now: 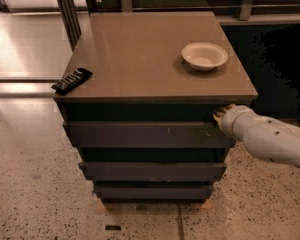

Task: Open top drawer

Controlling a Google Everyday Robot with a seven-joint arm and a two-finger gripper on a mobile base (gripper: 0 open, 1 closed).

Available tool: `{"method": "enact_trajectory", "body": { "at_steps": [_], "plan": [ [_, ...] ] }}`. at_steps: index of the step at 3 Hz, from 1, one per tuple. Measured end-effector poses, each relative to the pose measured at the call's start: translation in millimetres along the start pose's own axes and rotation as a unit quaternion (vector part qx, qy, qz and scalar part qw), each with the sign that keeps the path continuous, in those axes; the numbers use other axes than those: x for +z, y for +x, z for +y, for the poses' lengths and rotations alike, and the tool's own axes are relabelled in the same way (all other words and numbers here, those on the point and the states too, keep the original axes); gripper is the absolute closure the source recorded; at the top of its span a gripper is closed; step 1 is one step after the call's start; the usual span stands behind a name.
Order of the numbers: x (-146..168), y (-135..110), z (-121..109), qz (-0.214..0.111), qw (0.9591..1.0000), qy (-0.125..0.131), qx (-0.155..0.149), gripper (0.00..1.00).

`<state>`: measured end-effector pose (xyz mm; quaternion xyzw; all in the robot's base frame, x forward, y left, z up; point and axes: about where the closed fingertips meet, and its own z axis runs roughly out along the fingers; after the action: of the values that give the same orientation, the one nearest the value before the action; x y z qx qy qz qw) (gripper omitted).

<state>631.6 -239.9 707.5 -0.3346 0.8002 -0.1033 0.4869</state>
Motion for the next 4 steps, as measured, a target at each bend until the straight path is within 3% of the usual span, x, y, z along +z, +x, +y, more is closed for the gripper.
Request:
{"method": "enact_trajectory", "body": {
  "at_steps": [2,4],
  "plan": [
    [19.0,13.8,12.7,0.033,0.9987,-0.036,-0.014,1.0],
    [18.6,9.2,9.5,0.037,0.9985,-0.039,-0.012,1.0]
  ]
}}
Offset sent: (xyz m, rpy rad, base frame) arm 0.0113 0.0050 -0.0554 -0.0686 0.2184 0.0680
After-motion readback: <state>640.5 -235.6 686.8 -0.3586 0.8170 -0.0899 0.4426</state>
